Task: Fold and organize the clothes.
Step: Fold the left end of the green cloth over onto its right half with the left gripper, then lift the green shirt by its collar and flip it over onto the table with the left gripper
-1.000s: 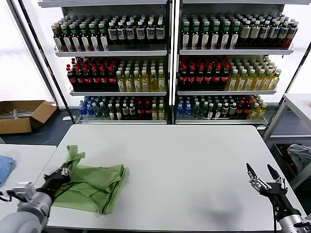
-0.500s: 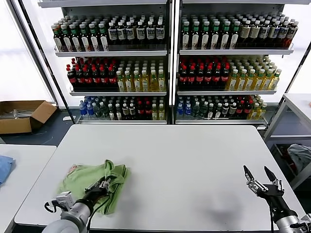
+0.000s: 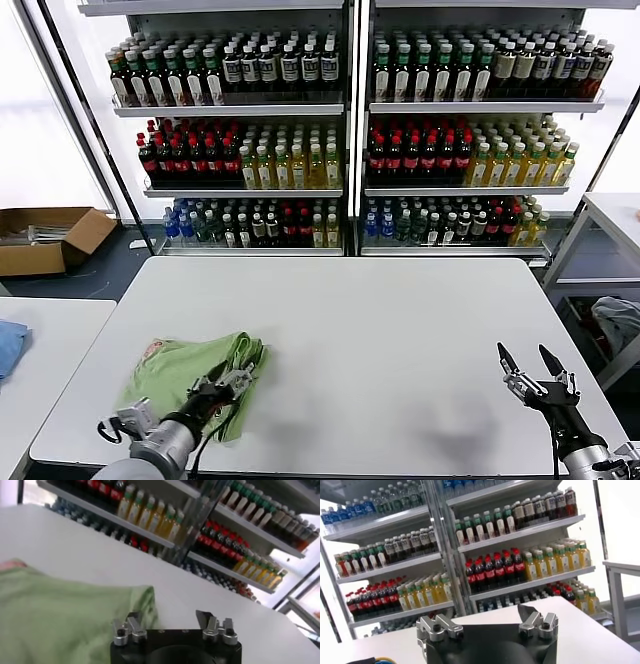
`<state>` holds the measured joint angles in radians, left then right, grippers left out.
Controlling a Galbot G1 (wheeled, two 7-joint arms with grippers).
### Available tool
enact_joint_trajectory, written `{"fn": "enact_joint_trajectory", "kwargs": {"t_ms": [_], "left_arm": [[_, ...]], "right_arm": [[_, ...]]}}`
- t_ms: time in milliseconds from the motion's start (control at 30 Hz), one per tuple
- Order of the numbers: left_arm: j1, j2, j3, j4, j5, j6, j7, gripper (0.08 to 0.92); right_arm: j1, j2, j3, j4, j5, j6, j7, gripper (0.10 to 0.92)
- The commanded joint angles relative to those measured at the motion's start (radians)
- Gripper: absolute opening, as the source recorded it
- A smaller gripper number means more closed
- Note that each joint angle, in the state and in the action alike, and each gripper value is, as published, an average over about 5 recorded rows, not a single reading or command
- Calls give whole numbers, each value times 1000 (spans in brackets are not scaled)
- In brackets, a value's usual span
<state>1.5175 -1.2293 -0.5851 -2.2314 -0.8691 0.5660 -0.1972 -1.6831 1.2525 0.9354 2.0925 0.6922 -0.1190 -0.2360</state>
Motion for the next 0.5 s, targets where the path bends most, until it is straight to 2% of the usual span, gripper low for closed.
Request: {"fn": "enact_joint_trajectory", "kwargs": {"t_ms": [33, 100, 233, 500], "left_arm": [[29, 181, -368, 108, -12, -10, 117, 761], [26, 197, -370, 173, 28, -23, 155, 802], [18, 195, -326, 290, 166, -74, 222, 822], [-35, 142, -242, 370, 266, -82, 270, 823]], "right_arm": [[1, 3, -1, -2, 1, 2, -1, 823], [4, 6, 0, -3, 0, 1, 0, 823], [3, 6, 2, -2, 0, -1, 0, 823], [-6, 5, 26, 6, 1, -5, 2, 823]]}}
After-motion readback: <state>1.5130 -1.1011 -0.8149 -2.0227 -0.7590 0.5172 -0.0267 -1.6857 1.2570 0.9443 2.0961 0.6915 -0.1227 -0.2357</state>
